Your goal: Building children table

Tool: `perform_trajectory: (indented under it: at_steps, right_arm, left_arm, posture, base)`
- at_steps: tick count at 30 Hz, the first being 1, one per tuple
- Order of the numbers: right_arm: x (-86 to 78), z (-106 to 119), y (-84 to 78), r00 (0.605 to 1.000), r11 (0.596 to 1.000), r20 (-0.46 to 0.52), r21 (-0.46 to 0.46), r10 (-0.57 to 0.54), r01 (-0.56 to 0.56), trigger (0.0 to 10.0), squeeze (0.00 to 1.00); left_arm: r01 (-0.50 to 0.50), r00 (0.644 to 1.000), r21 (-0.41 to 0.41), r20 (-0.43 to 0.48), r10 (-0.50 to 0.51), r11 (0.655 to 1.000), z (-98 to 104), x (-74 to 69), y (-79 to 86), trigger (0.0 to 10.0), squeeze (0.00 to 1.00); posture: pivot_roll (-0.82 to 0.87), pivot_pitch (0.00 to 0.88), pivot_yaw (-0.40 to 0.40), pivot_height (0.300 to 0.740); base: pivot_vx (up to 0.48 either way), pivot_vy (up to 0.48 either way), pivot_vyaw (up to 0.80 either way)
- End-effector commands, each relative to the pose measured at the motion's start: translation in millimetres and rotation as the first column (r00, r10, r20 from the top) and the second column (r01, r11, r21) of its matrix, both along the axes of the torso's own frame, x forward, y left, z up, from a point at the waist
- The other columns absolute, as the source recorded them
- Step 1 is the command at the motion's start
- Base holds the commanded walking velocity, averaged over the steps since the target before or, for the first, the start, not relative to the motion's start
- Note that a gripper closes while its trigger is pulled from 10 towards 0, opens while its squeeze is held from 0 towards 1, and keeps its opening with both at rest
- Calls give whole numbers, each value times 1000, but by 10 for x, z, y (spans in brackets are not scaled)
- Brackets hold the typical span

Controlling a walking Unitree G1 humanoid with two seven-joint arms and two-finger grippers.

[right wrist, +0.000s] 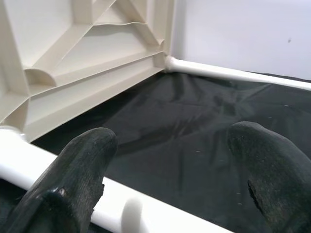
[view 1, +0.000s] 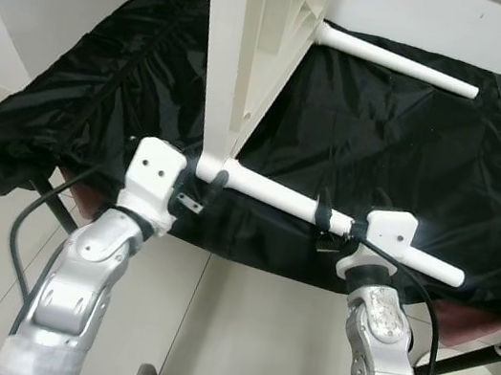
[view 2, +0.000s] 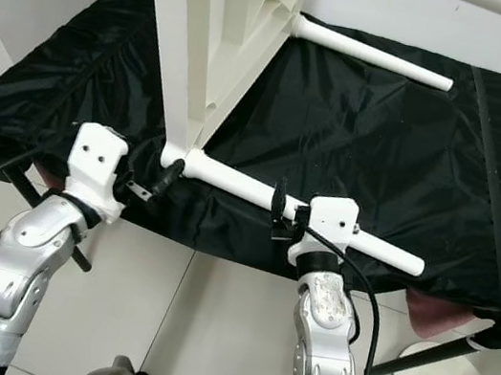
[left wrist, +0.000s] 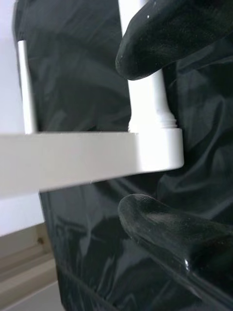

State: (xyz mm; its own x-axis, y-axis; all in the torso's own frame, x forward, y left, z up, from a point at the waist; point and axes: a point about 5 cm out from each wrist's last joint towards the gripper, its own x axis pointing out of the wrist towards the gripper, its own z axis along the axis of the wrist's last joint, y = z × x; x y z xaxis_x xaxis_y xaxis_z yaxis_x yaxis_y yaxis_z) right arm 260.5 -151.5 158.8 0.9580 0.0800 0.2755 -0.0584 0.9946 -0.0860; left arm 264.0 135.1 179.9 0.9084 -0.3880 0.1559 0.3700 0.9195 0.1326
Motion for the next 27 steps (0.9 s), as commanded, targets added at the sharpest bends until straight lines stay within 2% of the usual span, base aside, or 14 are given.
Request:
perform_trajectory:
  at_steps: [1,5,8,11,12,14,15,17,19,20,23,27]
  right_arm:
    - [-26,7,-37,1000,1000,-3,8,-2,2,10000,0]
    - [-59,9,-123,1000,1000,-6,12,-24,24,10000,0]
    - [-106,22,-286,998,998,-3,-8,-61,61,10000,0]
    - [-116,34,-330,997,997,1,-15,-72,72,10000,0]
    - [-140,61,-396,996,996,10,-11,-93,93,10000,0]
    - [-159,76,-422,994,994,15,2,-112,112,10000,0]
    - [-159,76,-422,994,994,15,2,-112,112,10000,0]
    - [-199,71,-377,992,992,20,20,-121,121,10000,0]
    - [-199,71,-377,992,992,20,20,-121,121,10000,0]
    - [-241,39,-315,993,992,13,38,-120,120,10000,0]
    - [-322,-28,-151,995,993,-13,73,-94,95,10000,0]
    - [-316,-4,-116,997,994,-9,80,-79,79,10000,0]
  left_arm:
    - [-71,997,-27,22,72,997,39,-18,90,10000,0]
    - [-98,994,-42,46,100,994,93,-67,198,10000,0]
    - [-94,994,-50,60,97,994,130,-136,284,10000,0]
    - [-96,993,-52,63,100,994,145,-148,310,10000,0]
    - [-102,992,-80,68,107,992,170,-177,372,10000,0]
    - [-120,990,-106,58,127,987,156,-187,425,10000,0]
    - [-120,990,-106,58,127,987,156,-187,425,10000,0]
    - [-162,983,-157,60,173,974,124,-210,466,10000,0]
    - [-162,983,-157,60,173,974,124,-210,466,10000,0]
    - [-189,978,-174,58,202,966,81,-246,461,10000,0]
    - [-142,988,-182,39,152,973,1,-354,318,10000,0]
    - [-107,993,-189,34,116,976,34,-351,295,10000,0]
  posture:
    - [-39,59,18,740]
    - [-30,58,17,740]
    - [-24,52,19,740]
    - [-24,52,19,740]
    - [-27,40,20,740]
    - [-27,40,20,740]
    - [-27,40,20,740]
    - [-32,33,22,740]
    - [-32,33,22,740]
    - [-37,32,20,740]
    - [-37,32,20,740]
    - [-36,27,22,740]
  base:
    - [0,0,0]
    - [0,0,0]
    - [0,0,0]
    - [0,0,0]
    - [0,0,0]
    - [0,0,0]
    - [0,0,0]
    - [0,0,0]
    - [0,0,0]
    - [0,0,0]
    - [0,0,0]
    - [0,0,0]
